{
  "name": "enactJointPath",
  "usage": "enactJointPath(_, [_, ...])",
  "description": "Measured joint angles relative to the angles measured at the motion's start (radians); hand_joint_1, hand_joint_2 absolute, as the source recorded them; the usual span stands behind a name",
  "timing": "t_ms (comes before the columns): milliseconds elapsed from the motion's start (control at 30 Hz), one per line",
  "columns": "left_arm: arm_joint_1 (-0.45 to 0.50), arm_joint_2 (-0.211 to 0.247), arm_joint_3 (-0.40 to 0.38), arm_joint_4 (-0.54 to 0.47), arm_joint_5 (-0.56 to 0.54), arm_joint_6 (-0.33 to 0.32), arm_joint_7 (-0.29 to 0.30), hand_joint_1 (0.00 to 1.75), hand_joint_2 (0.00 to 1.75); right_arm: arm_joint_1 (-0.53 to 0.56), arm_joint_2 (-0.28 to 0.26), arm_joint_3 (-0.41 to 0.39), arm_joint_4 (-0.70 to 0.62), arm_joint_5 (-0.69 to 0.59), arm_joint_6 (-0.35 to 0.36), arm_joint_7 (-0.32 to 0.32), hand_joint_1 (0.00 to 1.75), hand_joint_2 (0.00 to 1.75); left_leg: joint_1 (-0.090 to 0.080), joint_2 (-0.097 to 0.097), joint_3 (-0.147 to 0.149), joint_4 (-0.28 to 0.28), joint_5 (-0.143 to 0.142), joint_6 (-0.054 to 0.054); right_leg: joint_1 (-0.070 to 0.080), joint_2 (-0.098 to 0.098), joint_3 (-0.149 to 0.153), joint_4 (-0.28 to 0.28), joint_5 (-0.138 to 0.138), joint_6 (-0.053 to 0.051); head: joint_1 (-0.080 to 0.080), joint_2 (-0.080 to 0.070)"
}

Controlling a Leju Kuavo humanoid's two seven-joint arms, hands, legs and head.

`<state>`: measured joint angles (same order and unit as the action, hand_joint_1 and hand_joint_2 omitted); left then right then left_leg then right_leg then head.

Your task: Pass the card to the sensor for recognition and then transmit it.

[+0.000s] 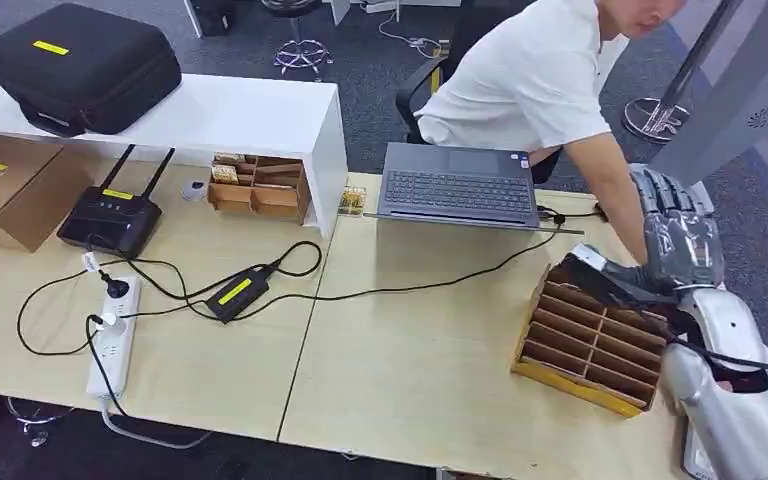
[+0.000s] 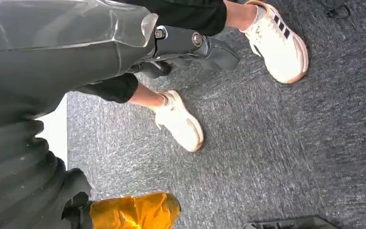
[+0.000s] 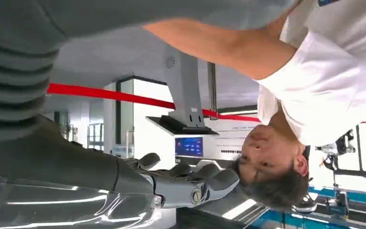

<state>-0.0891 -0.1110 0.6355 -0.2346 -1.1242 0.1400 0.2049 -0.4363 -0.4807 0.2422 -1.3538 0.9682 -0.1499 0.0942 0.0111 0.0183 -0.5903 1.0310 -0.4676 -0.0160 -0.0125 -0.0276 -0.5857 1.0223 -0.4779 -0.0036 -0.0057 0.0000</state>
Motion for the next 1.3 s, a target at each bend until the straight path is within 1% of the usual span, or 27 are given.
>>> enactJointPath(300, [0.0,0.0,0.011,0.0,-0.001,0.001,0.0,0.0,1.75,0.043,-0.002,-0.048,0.048,0.016,-0.027,-0.009,0.0,1.75,0.0,0.0,0.0,0.0,0.0,0.0,0.0,-0.001,0.0,0.0,0.0,0.0,0.0,0.0])
enactJointPath(533, [0.001,0.0,0.017,0.0,-0.001,0.002,-0.002,0.0,1.75,0.071,-0.003,-0.082,0.061,0.008,-0.032,-0.016,0.0,1.75,0.0,0.0,0.0,0.0,0.0,0.0,0.0,-0.001,0.0,0.0,0.0,0.0,0.0,0.0])
enactJointPath(733, [0.002,0.003,0.019,0.0,0.0,0.007,-0.005,0.0,1.75,0.112,-0.017,-0.131,0.061,-0.027,-0.037,-0.04,0.0,1.75,0.0,0.0,0.0,0.0,0.0,0.0,0.0,-0.001,0.0,0.0,0.0,0.0,0.0,0.0])
enactJointPath(1033, [0.005,0.006,0.025,0.0,0.002,0.009,-0.014,0.0,1.75,0.166,-0.027,-0.211,0.05,-0.048,-0.042,-0.052,0.0,1.75,0.0,0.0,0.0,0.0,0.0,0.0,0.0,-0.001,0.0,0.0,0.0,0.0,0.0,0.0])
enactJointPath(1167, [0.005,0.006,0.026,0.0,0.002,0.009,-0.014,0.0,1.75,0.181,-0.028,-0.23,0.041,-0.056,-0.043,-0.058,0.0,1.75,0.0,0.0,0.0,0.0,0.0,0.0,0.0,-0.001,0.0,0.0,0.0,0.0,0.0,0.0])
enactJointPath(1300, [0.006,0.006,0.029,0.0,0.001,0.01,-0.014,0.0,1.75,0.194,-0.027,-0.25,0.024,-0.055,-0.051,-0.077,0.0,1.75,0.0,0.0,0.0,0.0,0.0,0.0,0.0,-0.001,0.0,0.0,0.0,0.0,0.0,0.0])
